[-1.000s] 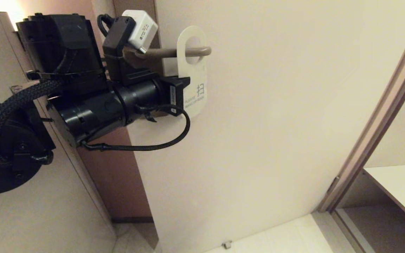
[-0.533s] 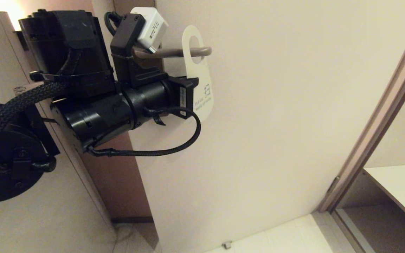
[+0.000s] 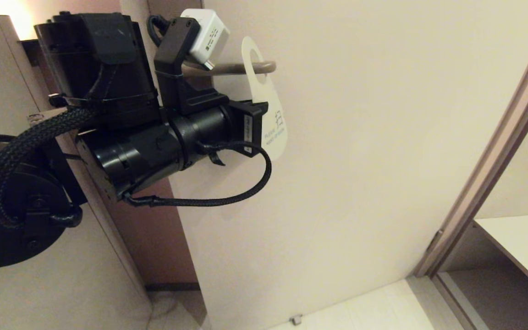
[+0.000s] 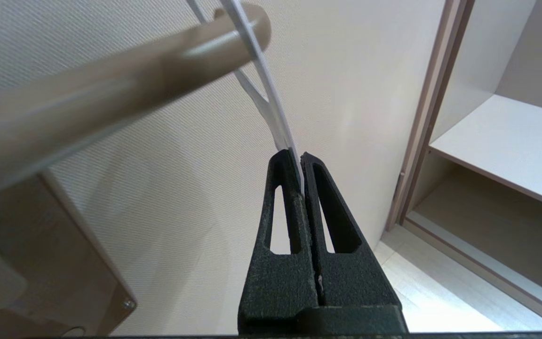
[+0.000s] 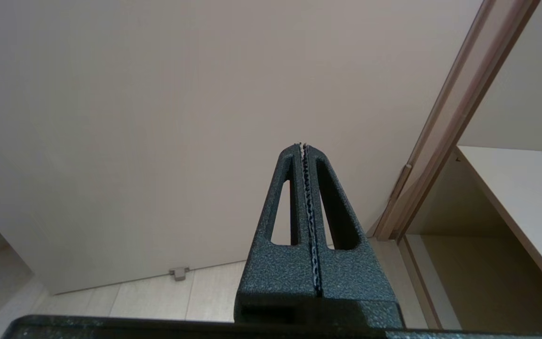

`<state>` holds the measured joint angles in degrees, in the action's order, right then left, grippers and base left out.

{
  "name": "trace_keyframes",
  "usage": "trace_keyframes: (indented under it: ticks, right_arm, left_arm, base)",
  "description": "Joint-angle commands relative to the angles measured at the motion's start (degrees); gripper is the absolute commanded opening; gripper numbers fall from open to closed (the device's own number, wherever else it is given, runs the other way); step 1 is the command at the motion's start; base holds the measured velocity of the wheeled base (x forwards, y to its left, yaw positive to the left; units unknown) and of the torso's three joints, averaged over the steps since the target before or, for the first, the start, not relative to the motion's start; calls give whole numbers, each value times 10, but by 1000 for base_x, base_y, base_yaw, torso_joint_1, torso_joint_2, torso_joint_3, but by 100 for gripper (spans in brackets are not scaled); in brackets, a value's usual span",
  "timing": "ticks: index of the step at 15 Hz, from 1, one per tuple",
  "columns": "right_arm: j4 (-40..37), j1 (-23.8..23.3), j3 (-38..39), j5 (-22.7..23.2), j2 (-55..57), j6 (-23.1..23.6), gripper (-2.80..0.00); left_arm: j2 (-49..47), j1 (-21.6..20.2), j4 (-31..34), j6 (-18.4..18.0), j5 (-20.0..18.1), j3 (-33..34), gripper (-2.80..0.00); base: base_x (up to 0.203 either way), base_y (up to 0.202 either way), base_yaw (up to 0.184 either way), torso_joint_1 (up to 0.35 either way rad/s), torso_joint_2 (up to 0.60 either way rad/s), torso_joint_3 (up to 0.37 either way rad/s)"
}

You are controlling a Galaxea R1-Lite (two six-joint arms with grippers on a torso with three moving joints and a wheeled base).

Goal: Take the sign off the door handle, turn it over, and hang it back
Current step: Take down the sign, then hand it to the other hand

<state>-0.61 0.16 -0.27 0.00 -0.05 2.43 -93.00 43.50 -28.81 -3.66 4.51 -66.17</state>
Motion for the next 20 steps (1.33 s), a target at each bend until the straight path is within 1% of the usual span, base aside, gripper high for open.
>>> trace_keyframes:
  ticks: [1,6,12,20]
  right_arm:
    - [0,0,0,0,0,0,-280]
    - [0,0,0,0,0,0,-280]
    - [0,0,0,0,0,0,-280]
    - [0,0,0,0,0,0,-280]
  left_arm:
    - [-5,1,-2,0,0,0,-280]
    - [-12,2,-2,0,-5,-4,-280]
    - [-10,15,-2,0,-4,-4,-280]
    - [-10,78,-2,3,-7,0,-280]
  base:
    - [0,0,0,0,0,0]
    - [0,0,0,0,0,0]
    - [0,0,0,0,0,0]
    - [0,0,0,0,0,0]
